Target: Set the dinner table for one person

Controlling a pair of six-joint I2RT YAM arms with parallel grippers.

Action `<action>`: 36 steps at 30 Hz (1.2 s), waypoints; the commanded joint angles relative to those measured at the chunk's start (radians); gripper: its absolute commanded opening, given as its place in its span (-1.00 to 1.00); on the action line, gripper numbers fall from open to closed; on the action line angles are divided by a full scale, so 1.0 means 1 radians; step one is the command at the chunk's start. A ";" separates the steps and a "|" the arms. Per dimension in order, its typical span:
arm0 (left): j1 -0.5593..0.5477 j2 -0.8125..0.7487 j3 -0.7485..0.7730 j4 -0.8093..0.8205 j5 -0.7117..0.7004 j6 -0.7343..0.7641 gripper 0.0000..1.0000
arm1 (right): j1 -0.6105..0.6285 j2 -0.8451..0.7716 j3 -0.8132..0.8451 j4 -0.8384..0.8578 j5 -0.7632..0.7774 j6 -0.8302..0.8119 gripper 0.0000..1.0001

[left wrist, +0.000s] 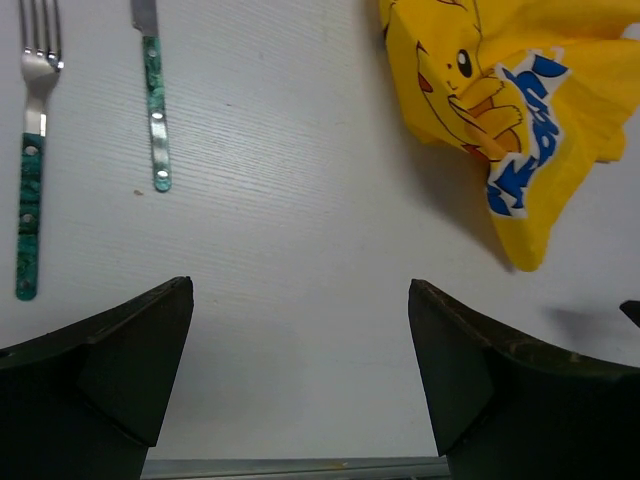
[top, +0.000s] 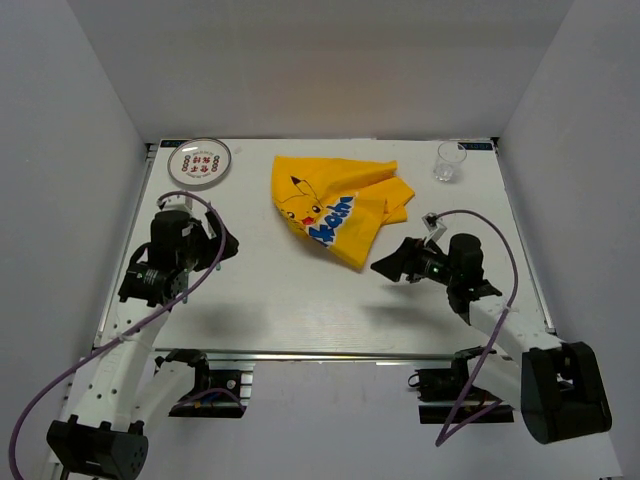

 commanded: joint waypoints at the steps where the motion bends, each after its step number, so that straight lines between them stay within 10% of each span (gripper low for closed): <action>1: -0.003 -0.009 -0.025 0.070 0.099 -0.052 0.96 | 0.003 -0.036 0.084 -0.148 0.178 -0.071 0.79; 28: -0.089 1.149 0.566 0.335 0.246 -0.318 0.92 | 0.248 0.594 0.395 -0.180 0.548 0.486 0.70; 33: -0.111 1.183 0.603 0.310 0.189 -0.313 0.67 | 0.299 0.673 0.388 -0.157 0.565 0.601 0.54; 36: -0.132 1.182 0.597 0.313 0.169 -0.304 0.08 | 0.311 0.665 0.342 -0.085 0.585 0.665 -0.06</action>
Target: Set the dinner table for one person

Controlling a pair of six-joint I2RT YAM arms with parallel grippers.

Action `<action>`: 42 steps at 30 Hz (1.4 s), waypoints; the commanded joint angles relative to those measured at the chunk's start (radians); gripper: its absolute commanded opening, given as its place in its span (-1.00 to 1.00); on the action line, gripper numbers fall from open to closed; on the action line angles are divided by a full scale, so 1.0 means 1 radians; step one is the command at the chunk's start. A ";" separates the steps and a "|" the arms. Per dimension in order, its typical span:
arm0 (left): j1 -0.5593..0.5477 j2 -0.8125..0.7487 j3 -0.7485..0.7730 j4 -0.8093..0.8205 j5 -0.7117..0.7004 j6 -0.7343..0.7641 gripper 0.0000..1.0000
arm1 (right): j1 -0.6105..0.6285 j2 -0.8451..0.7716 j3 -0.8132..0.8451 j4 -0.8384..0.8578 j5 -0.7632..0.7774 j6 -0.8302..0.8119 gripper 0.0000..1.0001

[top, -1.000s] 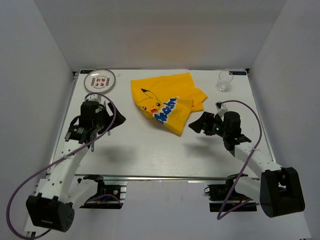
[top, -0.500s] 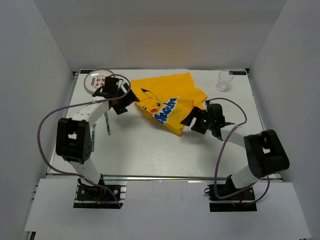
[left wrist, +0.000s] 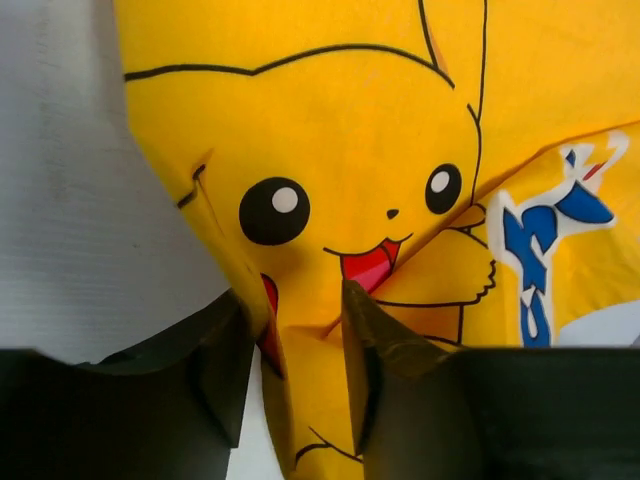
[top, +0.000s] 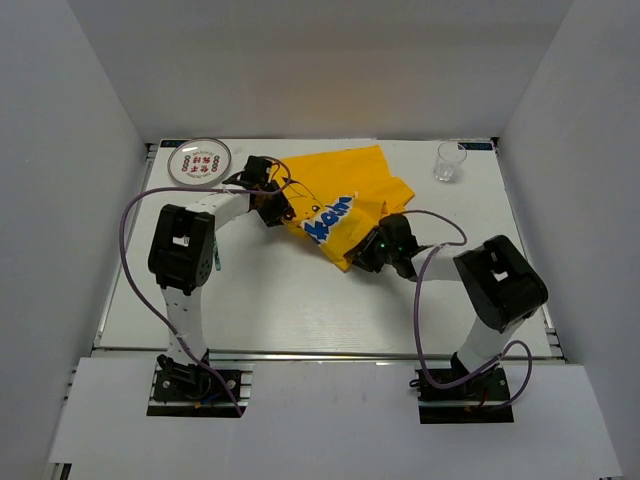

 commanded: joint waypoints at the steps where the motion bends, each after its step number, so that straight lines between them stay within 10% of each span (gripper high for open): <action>1: -0.016 -0.036 0.031 -0.004 -0.043 0.017 -0.07 | 0.021 0.014 -0.058 -0.019 0.104 0.107 -0.61; 3: -0.016 -0.032 0.035 -0.012 -0.056 0.031 -0.55 | 0.024 -0.029 -0.050 -0.069 0.138 0.102 -1.00; 6: -0.025 -0.027 0.043 -0.025 -0.060 0.045 -0.98 | 0.015 -0.116 -0.018 -0.197 0.264 0.056 -1.00; 21: -0.160 -0.301 -0.342 0.148 -0.038 0.007 -0.92 | -0.131 -0.836 -0.153 -0.793 0.611 -0.139 -1.00; 24: -0.226 -0.326 -0.418 0.175 -0.032 -0.039 -0.45 | -0.150 -0.990 -0.176 -0.905 0.678 -0.099 -1.00; 26: -0.279 -0.347 -0.448 0.165 -0.064 -0.055 0.44 | -0.156 -1.110 -0.167 -0.941 0.712 -0.094 -1.00; 31: -0.314 -0.456 -0.488 0.077 -0.214 -0.095 0.96 | -0.166 -1.147 -0.101 -1.057 0.746 -0.132 -1.00; 33: -0.303 -0.469 -0.483 0.015 -0.299 -0.110 0.96 | -0.163 -1.117 -0.092 -1.079 0.730 -0.140 -0.11; 34: -0.293 -0.463 -0.478 -0.011 -0.317 -0.122 0.96 | -0.162 -1.112 -0.090 -1.097 0.730 -0.129 0.77; 42: -0.283 -0.346 -0.377 -0.173 -0.498 -0.242 0.94 | -0.163 -1.144 -0.060 -1.102 0.760 -0.157 0.78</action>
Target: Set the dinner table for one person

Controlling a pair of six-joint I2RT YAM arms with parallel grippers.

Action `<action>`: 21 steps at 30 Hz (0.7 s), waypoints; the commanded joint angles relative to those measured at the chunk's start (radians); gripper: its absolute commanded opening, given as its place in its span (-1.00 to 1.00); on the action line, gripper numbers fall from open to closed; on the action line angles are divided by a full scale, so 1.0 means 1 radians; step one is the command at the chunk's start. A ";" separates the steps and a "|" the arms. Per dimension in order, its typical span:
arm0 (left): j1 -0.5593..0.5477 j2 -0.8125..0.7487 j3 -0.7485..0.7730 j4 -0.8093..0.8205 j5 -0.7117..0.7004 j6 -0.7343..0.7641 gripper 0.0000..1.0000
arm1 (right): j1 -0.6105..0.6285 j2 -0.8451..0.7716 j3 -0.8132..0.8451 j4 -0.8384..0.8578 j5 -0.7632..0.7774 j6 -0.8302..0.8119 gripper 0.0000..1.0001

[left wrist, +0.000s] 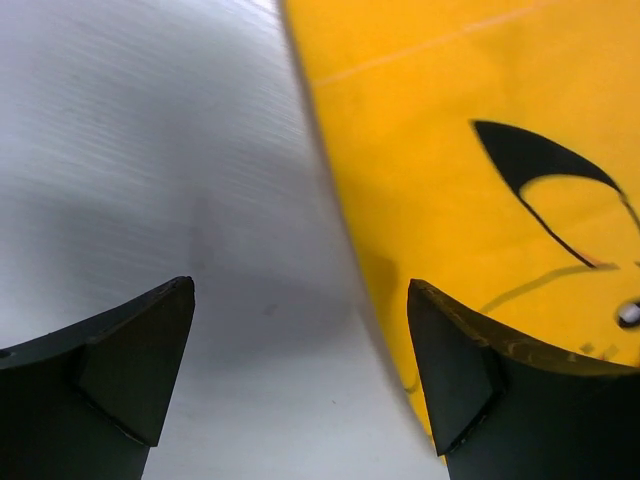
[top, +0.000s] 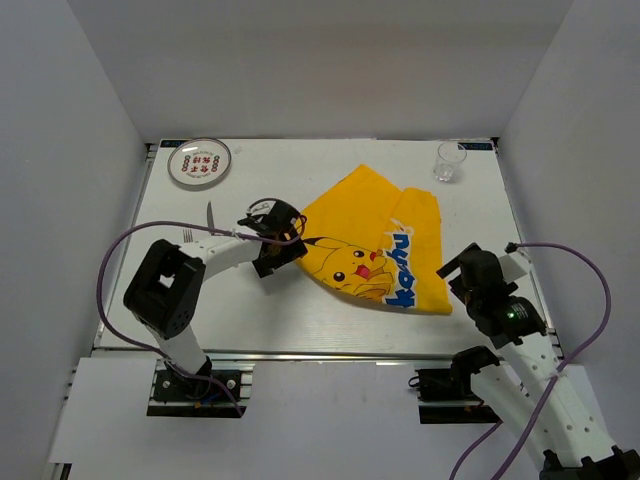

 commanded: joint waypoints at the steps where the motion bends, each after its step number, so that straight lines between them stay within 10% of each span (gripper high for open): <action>1: -0.001 0.028 0.053 -0.087 -0.135 -0.067 0.93 | -0.001 -0.016 0.064 -0.015 0.049 -0.036 0.79; 12: 0.028 0.218 0.230 -0.100 -0.235 -0.107 0.75 | -0.001 -0.110 0.044 0.028 -0.163 -0.133 0.78; 21: 0.047 0.273 0.252 -0.094 -0.251 -0.137 -0.19 | 0.002 -0.186 -0.024 0.028 -0.417 0.026 0.78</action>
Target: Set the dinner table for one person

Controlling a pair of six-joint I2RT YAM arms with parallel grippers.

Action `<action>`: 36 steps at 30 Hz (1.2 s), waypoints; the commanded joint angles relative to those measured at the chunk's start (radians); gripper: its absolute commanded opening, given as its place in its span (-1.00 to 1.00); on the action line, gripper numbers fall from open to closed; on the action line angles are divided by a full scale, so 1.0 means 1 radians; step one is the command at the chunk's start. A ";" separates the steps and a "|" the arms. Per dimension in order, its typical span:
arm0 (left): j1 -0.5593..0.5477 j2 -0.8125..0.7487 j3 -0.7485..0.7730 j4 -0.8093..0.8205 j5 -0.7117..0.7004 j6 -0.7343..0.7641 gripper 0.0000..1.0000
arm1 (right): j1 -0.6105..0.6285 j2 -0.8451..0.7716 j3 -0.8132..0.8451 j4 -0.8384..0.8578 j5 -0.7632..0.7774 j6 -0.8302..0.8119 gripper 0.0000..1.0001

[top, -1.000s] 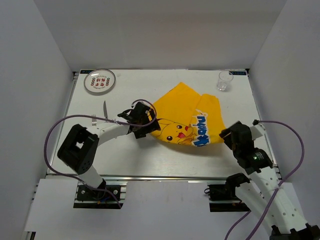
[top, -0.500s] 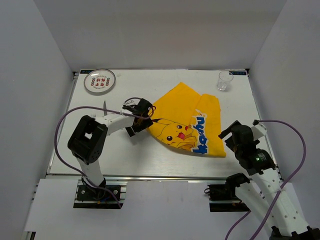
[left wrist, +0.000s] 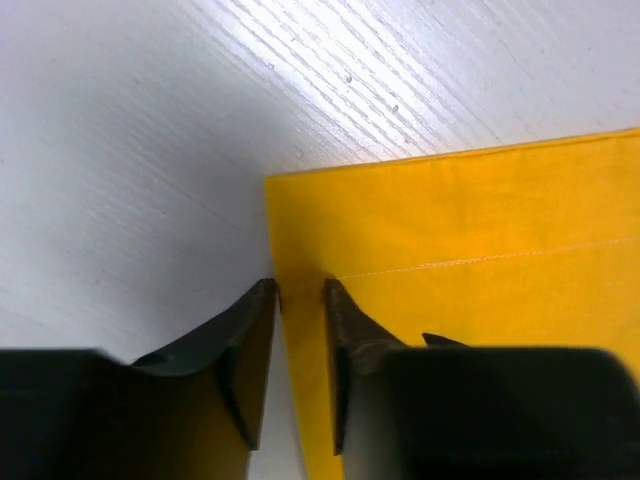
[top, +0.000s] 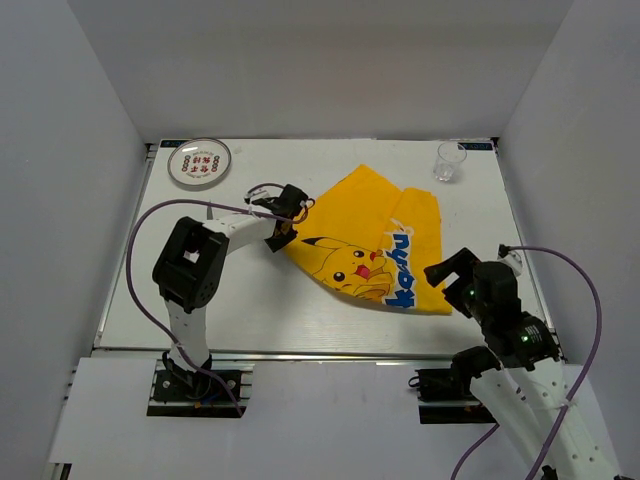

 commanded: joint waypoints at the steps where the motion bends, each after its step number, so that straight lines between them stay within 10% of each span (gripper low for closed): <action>1: 0.008 0.011 -0.022 0.002 -0.006 -0.028 -0.30 | 0.000 -0.053 -0.052 0.026 -0.141 0.130 0.78; 6: 0.008 0.001 -0.042 0.018 -0.013 -0.028 -1.00 | -0.001 -0.135 -0.155 -0.002 -0.108 0.324 0.79; 27: 0.008 -0.077 0.046 0.022 0.050 0.073 -1.00 | 0.003 0.001 -0.277 -0.091 0.039 0.844 0.74; 36: 0.008 -0.083 0.071 0.005 0.063 0.056 -1.00 | 0.005 0.029 -0.359 -0.075 0.069 0.938 0.38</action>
